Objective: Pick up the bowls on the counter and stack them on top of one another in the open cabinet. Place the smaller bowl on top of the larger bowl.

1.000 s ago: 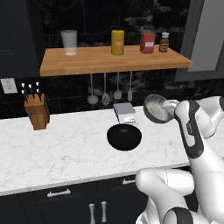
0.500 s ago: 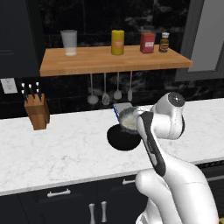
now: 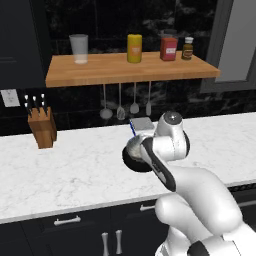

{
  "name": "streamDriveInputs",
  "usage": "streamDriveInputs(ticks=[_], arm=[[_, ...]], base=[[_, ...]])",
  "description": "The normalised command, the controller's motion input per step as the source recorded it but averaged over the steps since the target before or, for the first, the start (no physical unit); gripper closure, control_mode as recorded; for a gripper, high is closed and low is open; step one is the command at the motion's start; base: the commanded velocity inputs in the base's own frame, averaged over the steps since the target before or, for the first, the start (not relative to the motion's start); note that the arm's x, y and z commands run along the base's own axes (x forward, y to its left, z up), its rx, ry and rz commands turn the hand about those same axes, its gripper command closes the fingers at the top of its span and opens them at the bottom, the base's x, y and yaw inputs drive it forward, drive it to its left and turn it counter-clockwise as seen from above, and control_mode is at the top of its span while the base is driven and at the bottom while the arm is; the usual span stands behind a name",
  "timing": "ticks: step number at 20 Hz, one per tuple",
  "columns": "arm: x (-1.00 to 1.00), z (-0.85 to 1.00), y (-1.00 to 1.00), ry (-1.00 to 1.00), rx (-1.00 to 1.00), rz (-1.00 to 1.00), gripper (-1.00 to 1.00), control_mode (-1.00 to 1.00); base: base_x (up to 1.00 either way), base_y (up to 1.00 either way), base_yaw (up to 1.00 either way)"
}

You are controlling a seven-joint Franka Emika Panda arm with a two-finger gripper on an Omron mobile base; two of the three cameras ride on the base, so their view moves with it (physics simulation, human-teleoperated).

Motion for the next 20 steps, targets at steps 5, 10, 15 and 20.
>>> streamDriveInputs(ticks=[5,10,15,20], arm=[[0.45,-0.36,0.1,0.04,-0.04,0.0,1.0,-1.0],[0.45,-0.19,-0.09,0.0,-0.01,0.0,1.0,-1.0],[0.3,-0.3,0.0,0.01,-0.01,0.0,1.0,-1.0],[0.22,-0.44,-0.07,0.0,-0.04,0.0,1.0,-1.0]], base=[[0.0,0.0,0.0],[0.0,0.0,0.0],[0.0,0.0,0.0],[0.0,0.0,0.0]])
